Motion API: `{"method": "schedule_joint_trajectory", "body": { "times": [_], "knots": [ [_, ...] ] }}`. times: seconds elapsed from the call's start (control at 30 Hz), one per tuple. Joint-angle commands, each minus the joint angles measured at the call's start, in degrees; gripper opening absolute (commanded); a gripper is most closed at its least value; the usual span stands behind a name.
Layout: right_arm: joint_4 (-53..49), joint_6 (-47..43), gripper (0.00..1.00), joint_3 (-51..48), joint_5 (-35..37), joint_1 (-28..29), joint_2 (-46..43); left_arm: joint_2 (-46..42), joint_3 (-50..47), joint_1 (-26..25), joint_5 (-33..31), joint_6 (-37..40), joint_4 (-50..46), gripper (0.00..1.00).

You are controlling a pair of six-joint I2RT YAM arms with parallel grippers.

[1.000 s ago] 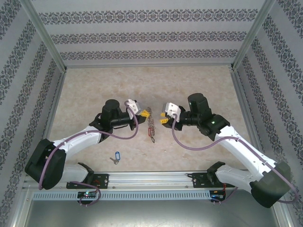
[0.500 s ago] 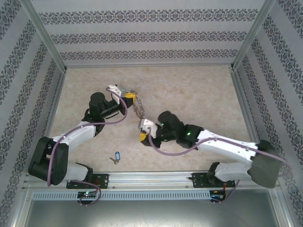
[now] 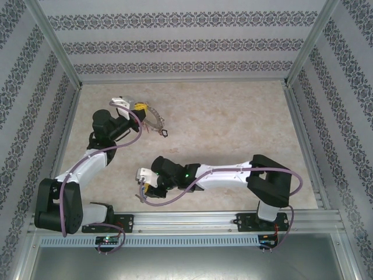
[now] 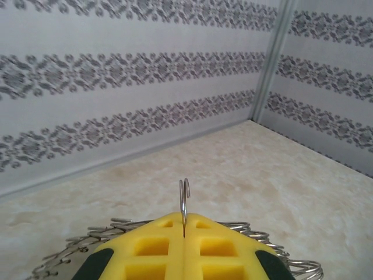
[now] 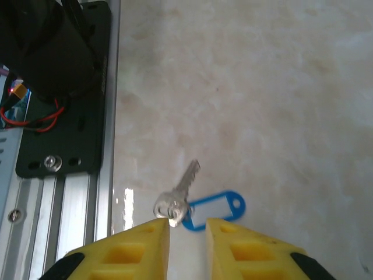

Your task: Put the keys on the keyring

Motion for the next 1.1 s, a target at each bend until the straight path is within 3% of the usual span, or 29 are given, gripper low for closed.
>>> {"method": "schedule_joint_trajectory", "body": {
  "times": [0.0, 0.2, 0.7, 1.07],
  "knots": [
    [0.70, 2.04, 0.21, 3.34, 0.69, 1.14, 3.52, -2.79, 1.74, 2.29, 0.04, 0.31, 0.20, 0.00],
    [-0.62, 2.09, 0.14, 7.38, -0.59, 1.60, 8.37, -5.45, 3.14, 3.67, -0.34, 2.64, -4.17, 0.00],
    [-7.61, -0.18, 0.12, 14.23, -2.02, 2.60, 16.41, -8.66, 3.45, 3.85, -1.49, 4.98, -8.23, 0.00],
    [-10.00, -0.91, 0.15, 9.62, 2.75, 0.77, 16.19, -11.21, 1.48, 3.88, -0.88, 4.65, -9.36, 0.00]
  ]
}}
